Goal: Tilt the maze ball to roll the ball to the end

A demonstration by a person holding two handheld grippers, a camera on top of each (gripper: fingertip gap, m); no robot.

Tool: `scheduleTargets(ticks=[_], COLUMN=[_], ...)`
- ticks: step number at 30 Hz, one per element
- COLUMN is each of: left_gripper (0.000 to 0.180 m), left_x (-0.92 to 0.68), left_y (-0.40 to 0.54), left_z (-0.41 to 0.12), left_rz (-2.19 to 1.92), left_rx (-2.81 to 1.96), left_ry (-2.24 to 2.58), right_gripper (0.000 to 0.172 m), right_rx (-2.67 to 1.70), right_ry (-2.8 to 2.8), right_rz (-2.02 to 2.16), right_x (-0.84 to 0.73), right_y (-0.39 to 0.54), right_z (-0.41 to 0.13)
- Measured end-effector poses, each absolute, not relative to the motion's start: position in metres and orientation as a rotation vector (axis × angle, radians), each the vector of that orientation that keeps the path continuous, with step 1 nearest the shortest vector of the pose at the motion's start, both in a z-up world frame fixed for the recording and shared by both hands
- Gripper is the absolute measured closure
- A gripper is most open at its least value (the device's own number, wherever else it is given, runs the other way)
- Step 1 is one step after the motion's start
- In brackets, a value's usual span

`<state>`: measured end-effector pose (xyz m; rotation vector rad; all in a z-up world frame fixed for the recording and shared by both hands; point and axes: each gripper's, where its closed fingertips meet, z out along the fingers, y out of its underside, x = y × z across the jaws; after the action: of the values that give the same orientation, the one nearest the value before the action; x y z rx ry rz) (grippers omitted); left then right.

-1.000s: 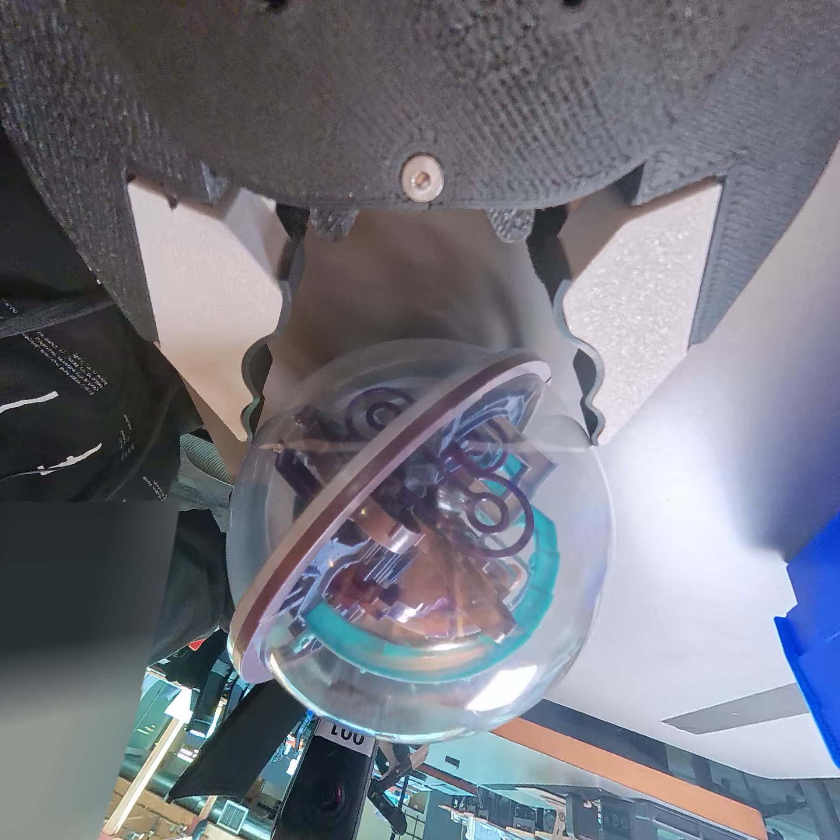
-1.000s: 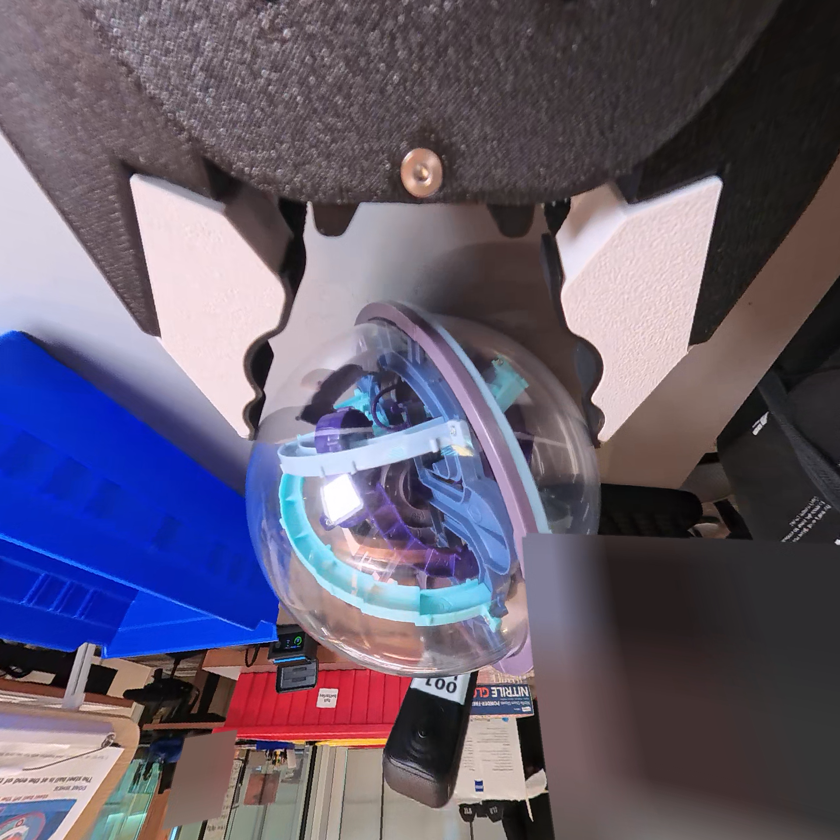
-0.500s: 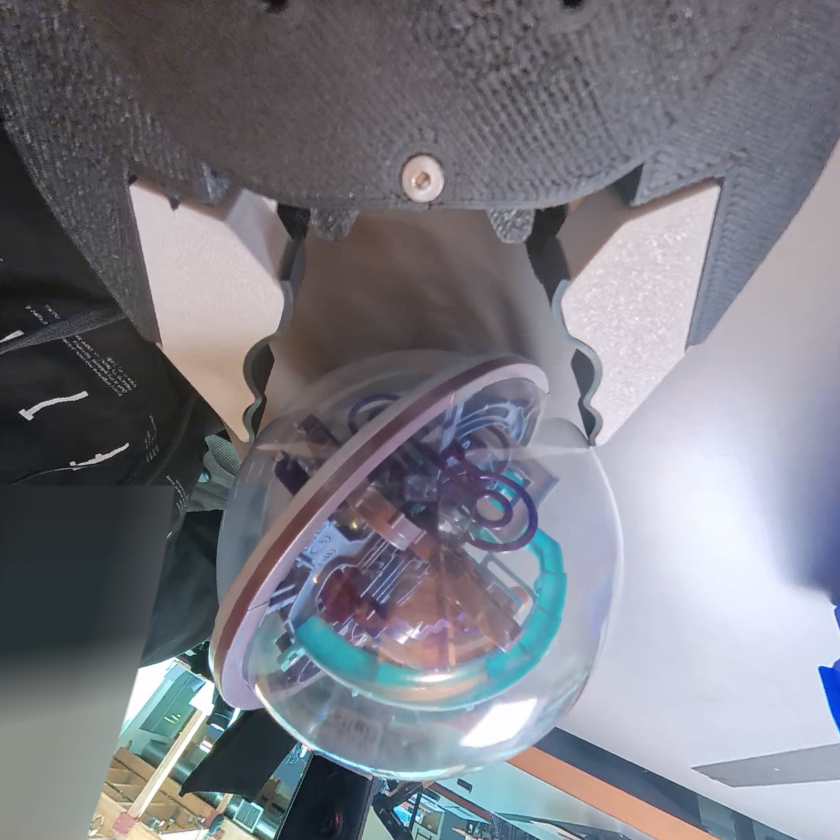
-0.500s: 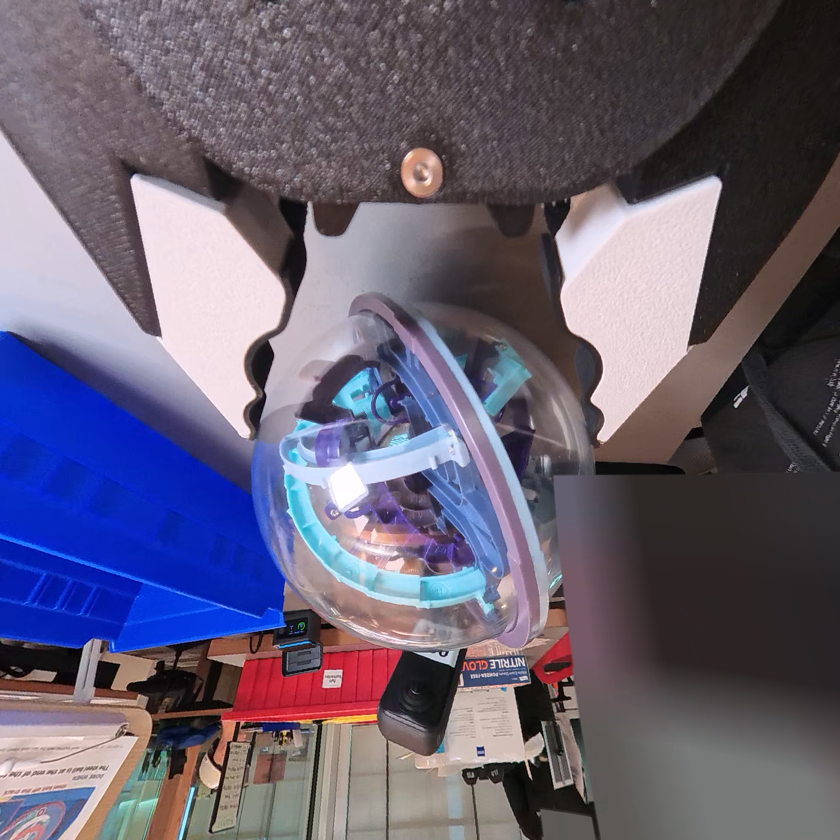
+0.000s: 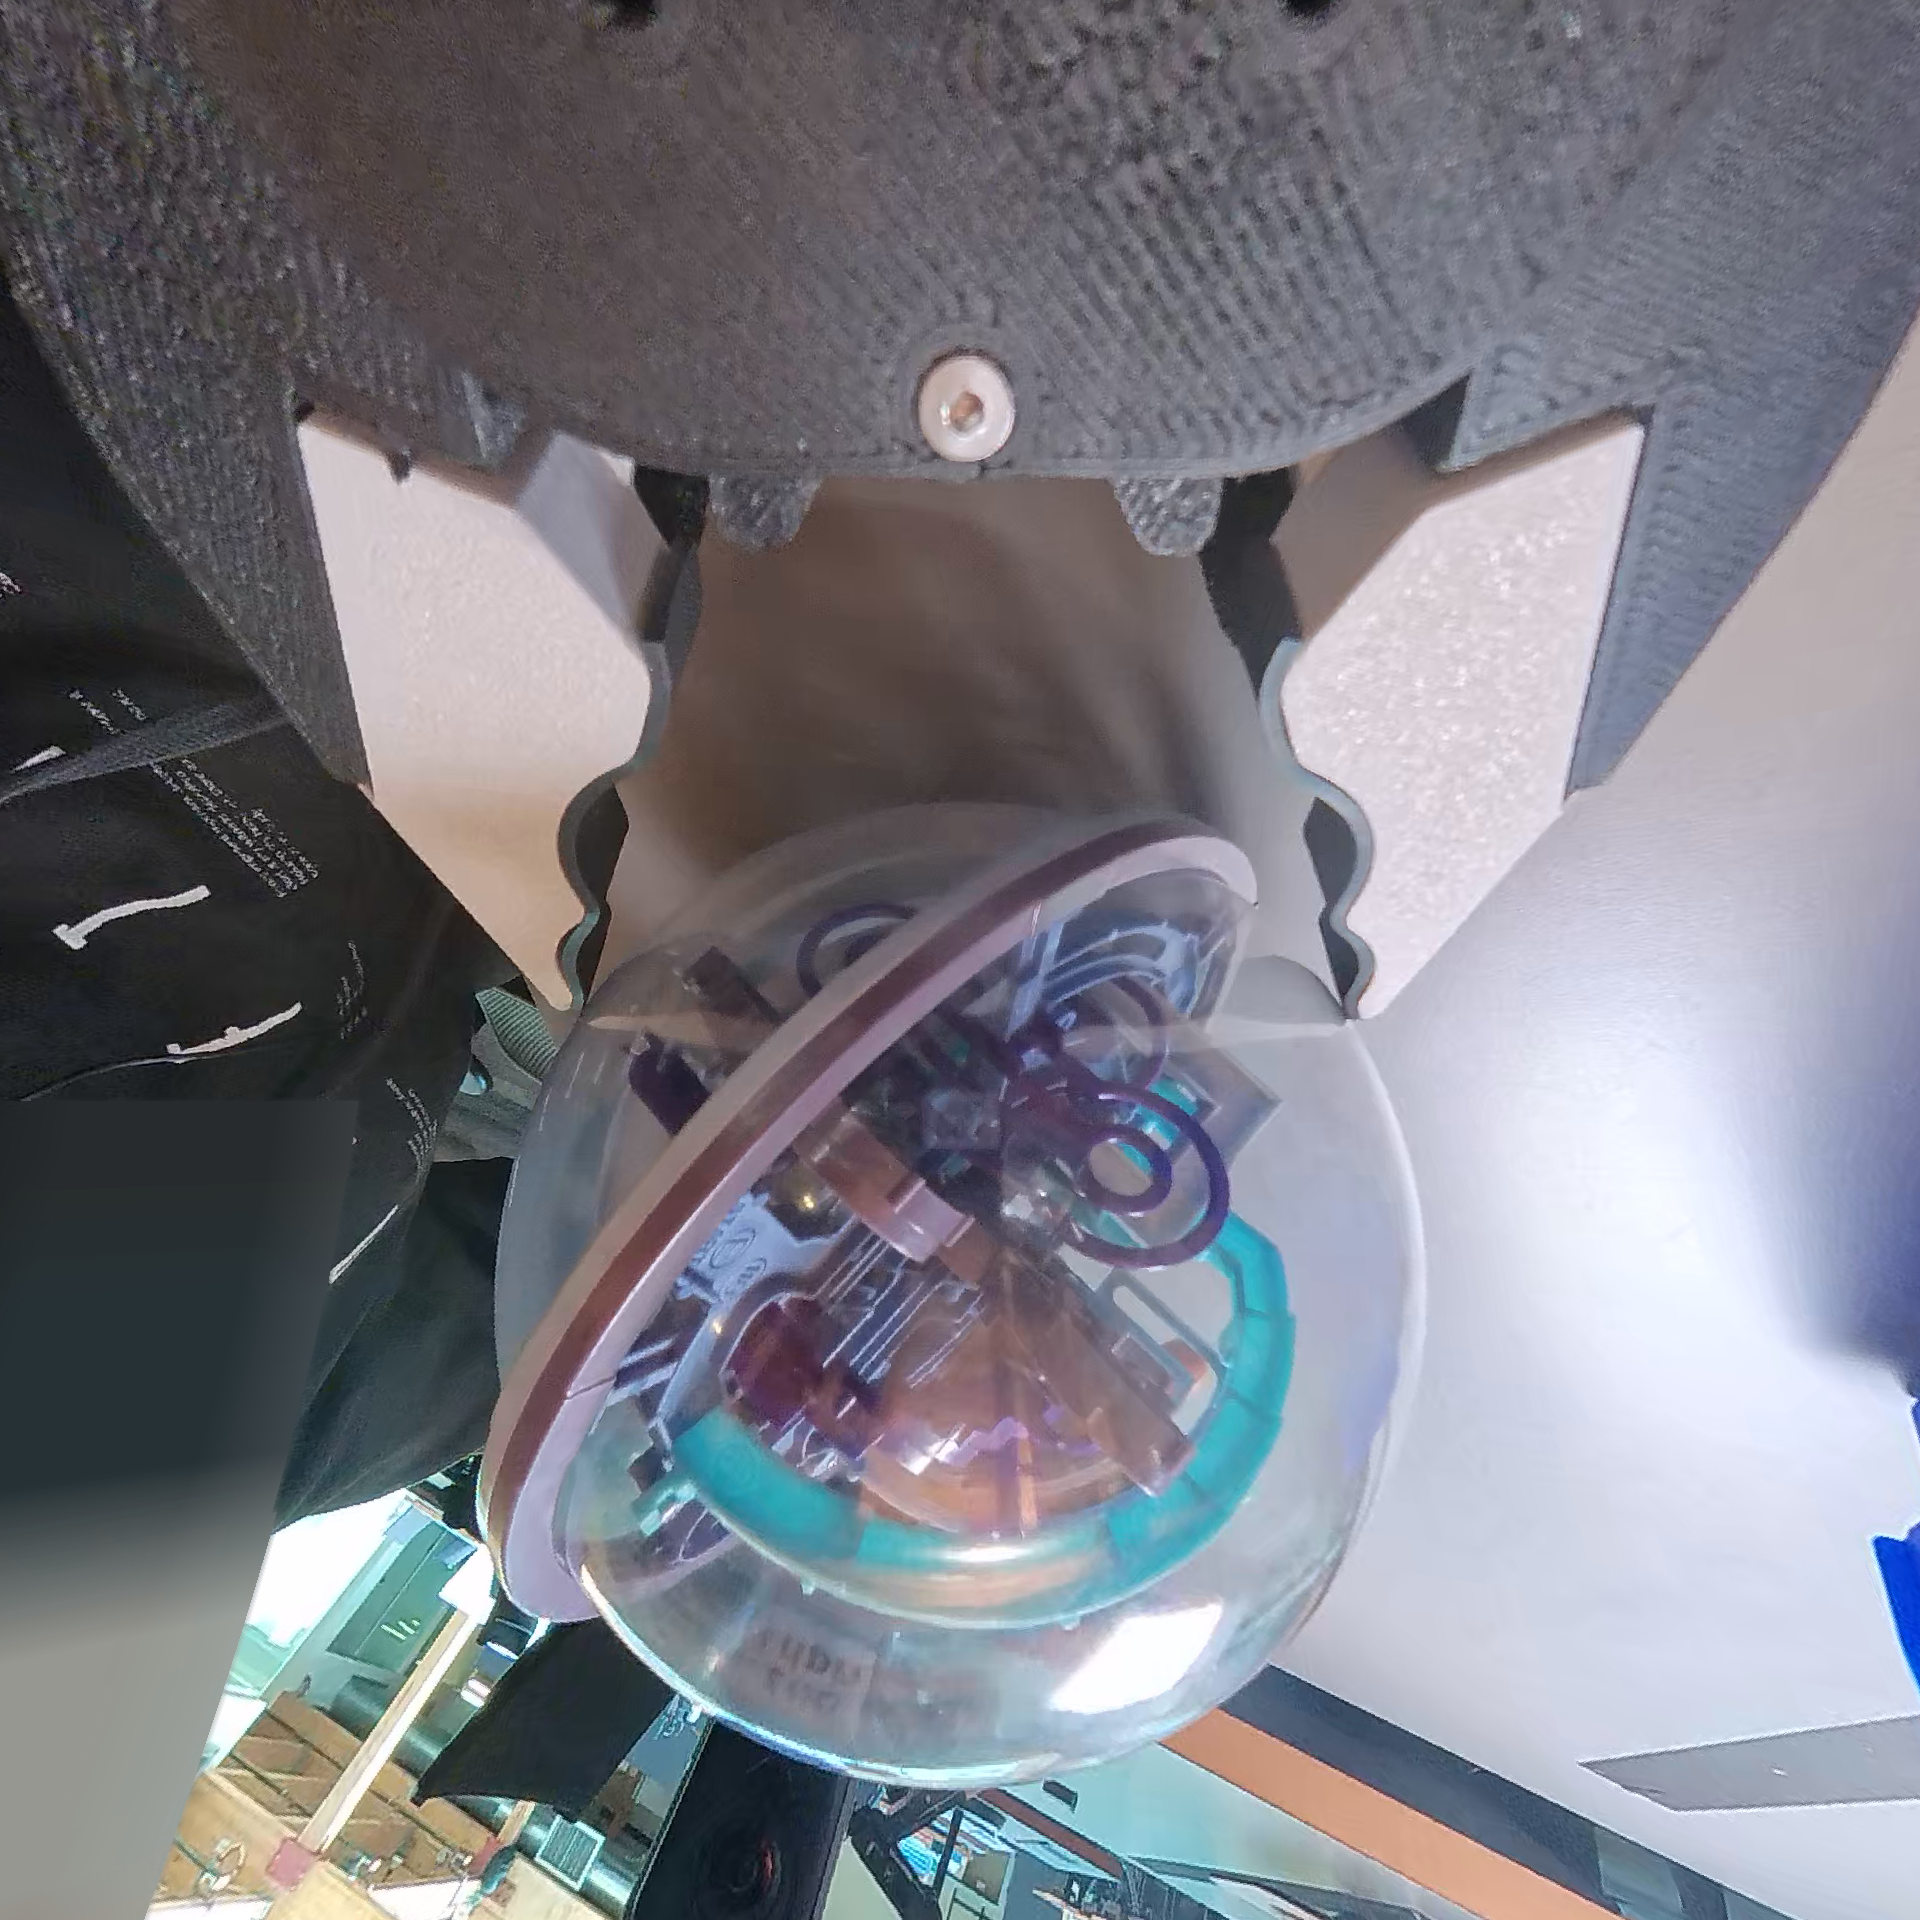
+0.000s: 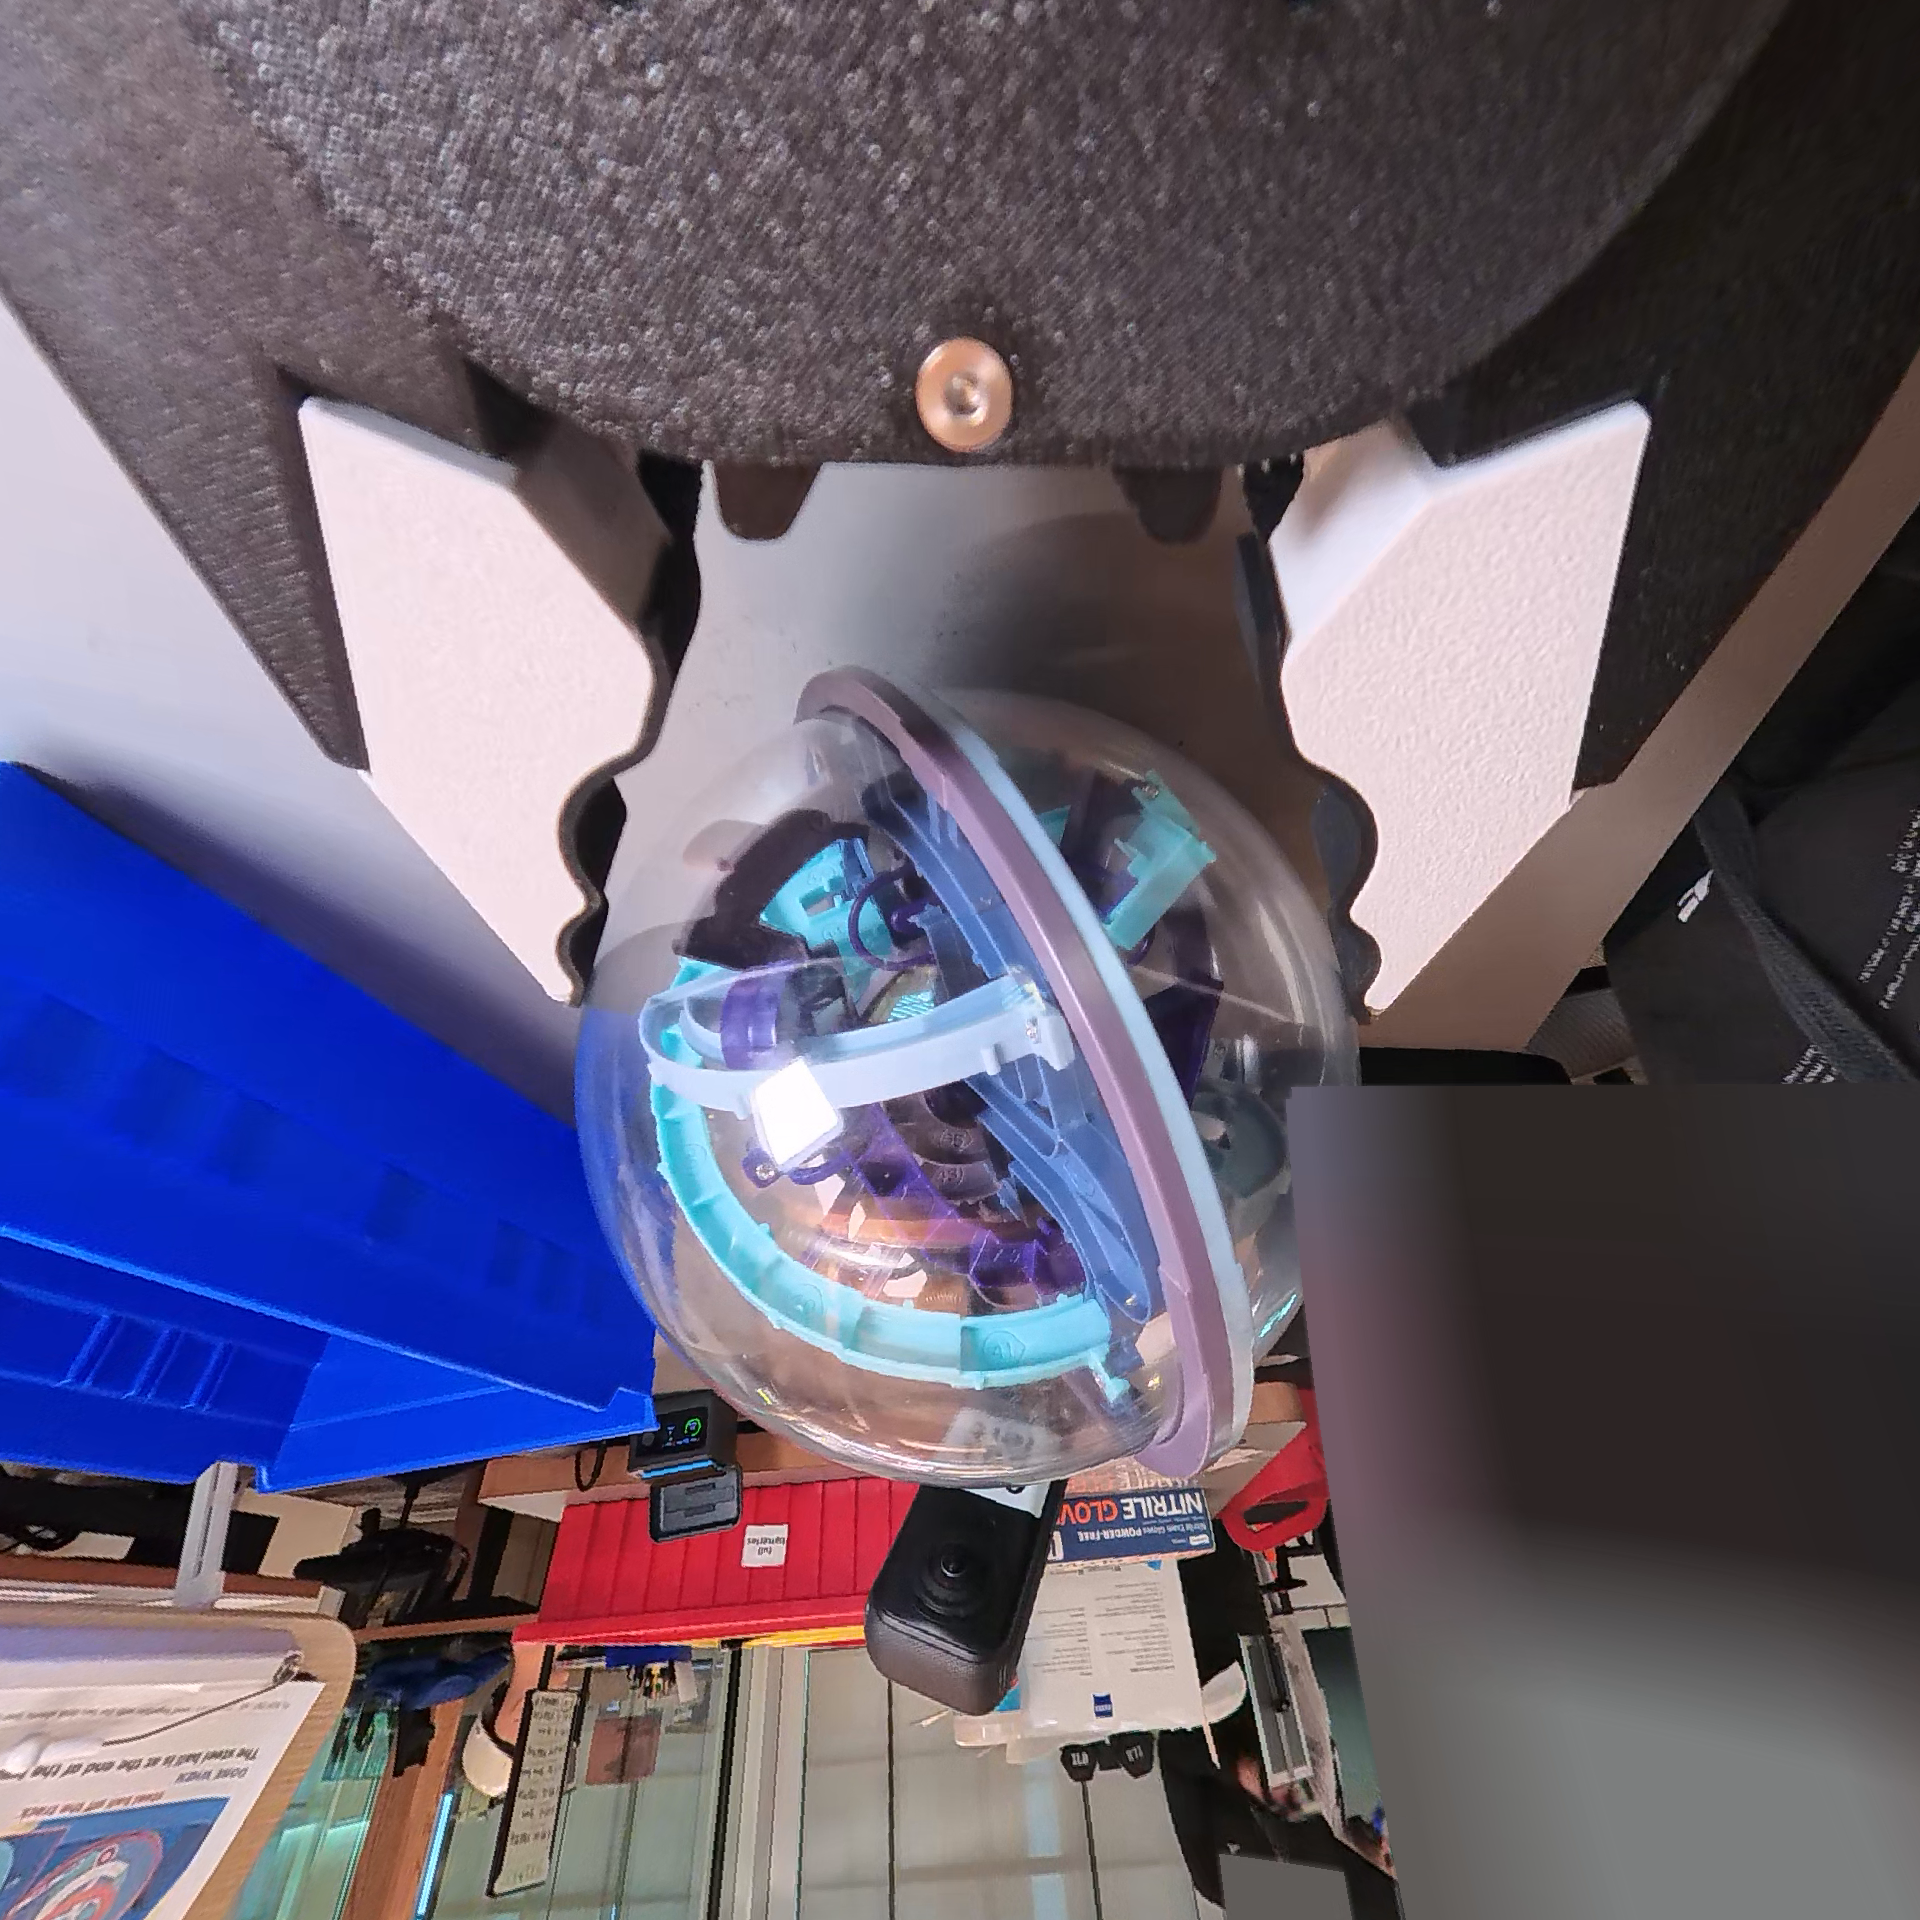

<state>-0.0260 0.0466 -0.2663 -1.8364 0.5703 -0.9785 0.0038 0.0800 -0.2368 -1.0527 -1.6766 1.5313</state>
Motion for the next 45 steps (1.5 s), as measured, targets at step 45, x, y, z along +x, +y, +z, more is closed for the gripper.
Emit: scheduleTargets(ticks=[45], left_gripper=[0.053], left_x=[-0.028], left_y=[0.0425], left_z=[-0.2634], left_rz=[-0.903], left_rx=[-1.814], left_ry=[0.635], right_gripper=[0.037], right_rx=[-0.865], right_ry=[-1.722], right_rz=[1.384], right_x=[0.0102], right_y=[0.076], right_z=[-0.24])
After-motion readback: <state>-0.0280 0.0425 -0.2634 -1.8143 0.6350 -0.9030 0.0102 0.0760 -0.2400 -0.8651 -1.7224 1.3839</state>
